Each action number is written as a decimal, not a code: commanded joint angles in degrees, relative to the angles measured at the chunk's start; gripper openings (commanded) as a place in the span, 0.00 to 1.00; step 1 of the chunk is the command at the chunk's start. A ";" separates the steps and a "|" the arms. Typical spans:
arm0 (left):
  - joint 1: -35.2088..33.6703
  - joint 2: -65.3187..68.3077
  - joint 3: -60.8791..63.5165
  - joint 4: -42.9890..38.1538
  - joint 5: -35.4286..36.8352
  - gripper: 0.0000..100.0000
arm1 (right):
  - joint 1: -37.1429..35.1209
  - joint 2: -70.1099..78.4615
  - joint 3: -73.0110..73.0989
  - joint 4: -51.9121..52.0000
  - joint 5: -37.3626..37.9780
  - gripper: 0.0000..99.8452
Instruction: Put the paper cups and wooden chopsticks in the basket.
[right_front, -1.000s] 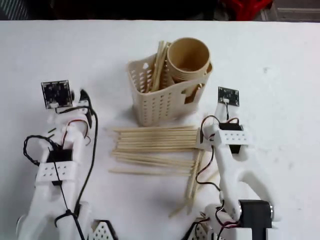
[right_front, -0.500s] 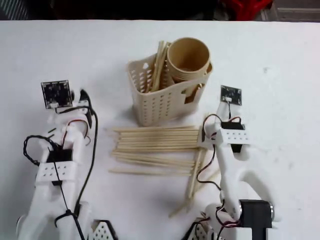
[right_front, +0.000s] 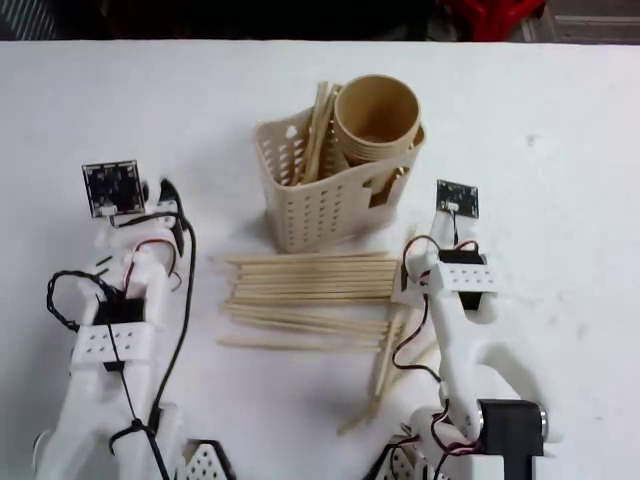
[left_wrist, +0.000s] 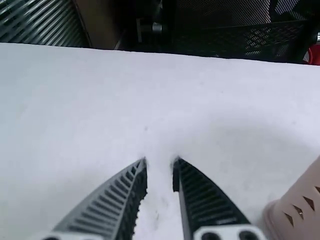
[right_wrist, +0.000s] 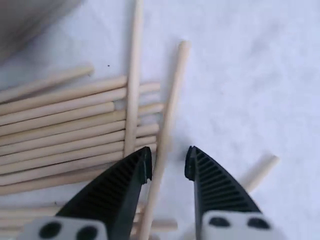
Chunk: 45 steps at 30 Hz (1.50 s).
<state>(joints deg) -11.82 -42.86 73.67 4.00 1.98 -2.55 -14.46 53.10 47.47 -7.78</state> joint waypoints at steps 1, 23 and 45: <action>1.10 -1.10 -0.26 -1.41 -0.44 0.10 | -0.31 -0.22 -0.26 -0.48 0.00 0.13; 1.01 -1.10 -0.26 -1.41 -0.44 0.10 | -0.22 6.46 -2.20 -0.22 3.52 0.09; 1.01 -1.10 -0.26 -1.49 -0.44 0.10 | -5.58 -52.18 -13.27 10.86 3.16 0.02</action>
<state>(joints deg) -11.82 -42.86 73.67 4.00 1.98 -4.13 -54.64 47.74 58.29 -4.79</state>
